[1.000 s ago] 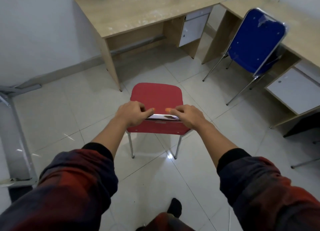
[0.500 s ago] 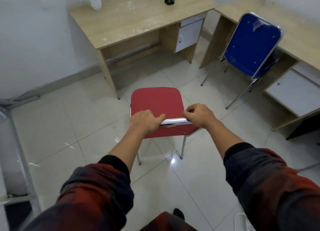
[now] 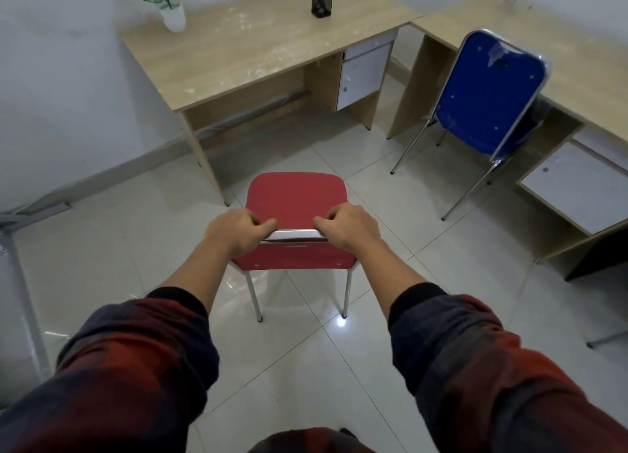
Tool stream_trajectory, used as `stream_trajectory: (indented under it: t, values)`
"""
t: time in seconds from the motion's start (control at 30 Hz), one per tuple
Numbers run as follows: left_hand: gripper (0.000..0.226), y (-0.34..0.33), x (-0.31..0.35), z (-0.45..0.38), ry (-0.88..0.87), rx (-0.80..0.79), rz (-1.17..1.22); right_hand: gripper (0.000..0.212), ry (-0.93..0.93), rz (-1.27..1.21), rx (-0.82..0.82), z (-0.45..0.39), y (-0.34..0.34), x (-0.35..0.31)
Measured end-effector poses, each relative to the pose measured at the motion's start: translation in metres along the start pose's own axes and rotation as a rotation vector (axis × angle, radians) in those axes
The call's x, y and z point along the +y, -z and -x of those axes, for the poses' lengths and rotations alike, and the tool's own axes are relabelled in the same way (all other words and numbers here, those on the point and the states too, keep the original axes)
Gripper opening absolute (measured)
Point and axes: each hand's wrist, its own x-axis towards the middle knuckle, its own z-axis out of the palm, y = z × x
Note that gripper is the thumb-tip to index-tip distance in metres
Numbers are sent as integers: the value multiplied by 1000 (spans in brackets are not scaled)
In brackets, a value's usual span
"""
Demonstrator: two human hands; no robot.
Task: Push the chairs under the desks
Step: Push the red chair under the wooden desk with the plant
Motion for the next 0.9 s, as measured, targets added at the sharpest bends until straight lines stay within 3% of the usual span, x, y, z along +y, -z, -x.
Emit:
stream_trajectory:
  t: [0.33,0.67,0.9]
  values:
    - [66,4,-13,-35,31,74,0,41,59,-41,22,-30,0,-6]
    - [63,-11,48,-37,110,79,-20,28,107,-67,-62,-43,38,39]
    - [69,-27,86,-37,67,92,81,19,59,-32,10,-48,60,71]
